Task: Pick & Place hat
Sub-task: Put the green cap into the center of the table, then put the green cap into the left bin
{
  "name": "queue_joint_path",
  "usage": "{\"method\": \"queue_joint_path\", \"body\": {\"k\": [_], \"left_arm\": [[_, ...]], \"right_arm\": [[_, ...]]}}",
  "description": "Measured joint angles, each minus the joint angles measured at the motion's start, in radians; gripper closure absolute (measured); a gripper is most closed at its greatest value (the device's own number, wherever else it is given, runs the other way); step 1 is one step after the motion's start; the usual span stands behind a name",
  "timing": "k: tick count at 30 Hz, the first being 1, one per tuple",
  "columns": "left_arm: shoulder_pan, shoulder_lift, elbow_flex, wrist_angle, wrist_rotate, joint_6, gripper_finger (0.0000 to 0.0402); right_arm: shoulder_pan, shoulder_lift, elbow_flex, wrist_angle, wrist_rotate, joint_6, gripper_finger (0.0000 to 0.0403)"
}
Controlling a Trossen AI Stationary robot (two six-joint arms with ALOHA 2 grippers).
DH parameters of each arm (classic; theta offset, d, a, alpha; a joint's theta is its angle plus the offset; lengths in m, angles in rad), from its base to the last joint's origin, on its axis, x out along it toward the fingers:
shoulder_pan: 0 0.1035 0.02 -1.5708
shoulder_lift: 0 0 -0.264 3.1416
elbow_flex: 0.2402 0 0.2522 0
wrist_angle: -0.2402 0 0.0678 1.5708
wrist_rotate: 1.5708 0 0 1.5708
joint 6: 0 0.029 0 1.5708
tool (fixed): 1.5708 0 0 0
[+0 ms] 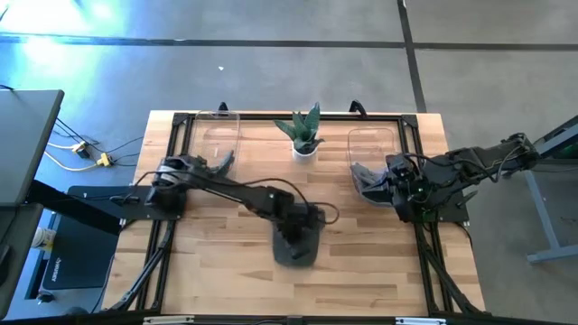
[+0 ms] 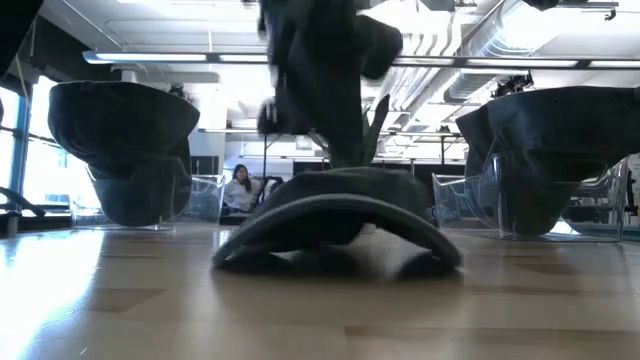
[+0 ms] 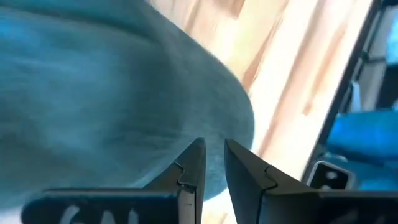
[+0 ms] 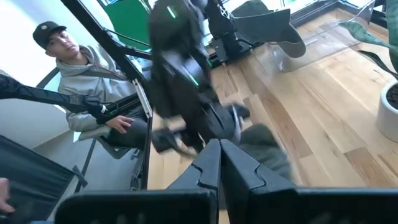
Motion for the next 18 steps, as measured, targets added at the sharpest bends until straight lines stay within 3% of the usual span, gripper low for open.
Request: {"method": "queue_joint_path", "body": {"k": [7, 10, 13, 18], "left_arm": [[-0.035, -0.057, 0.12, -0.23, -0.199, -0.047, 0.0346], [-0.004, -0.066, 0.112, -0.274, -0.195, -0.088, 0.0336], [0.048, -0.064, 0.07, -0.274, -0.181, -0.079, 0.0306], [0.14, -0.065, -0.01, -0.197, -0.166, -0.122, 0.0223]], "right_arm": [[0.0, 0.008, 0.0, -0.002, 0.0, 0.004, 0.0398], [0.0, 0.027, 0.001, 0.0, 0.0, 0.023, 0.0401], [0.003, 0.063, 0.002, 0.011, -0.007, 0.039, 0.0398], [0.048, 0.126, 0.002, 0.036, -0.012, 0.046, 0.0399]]}}
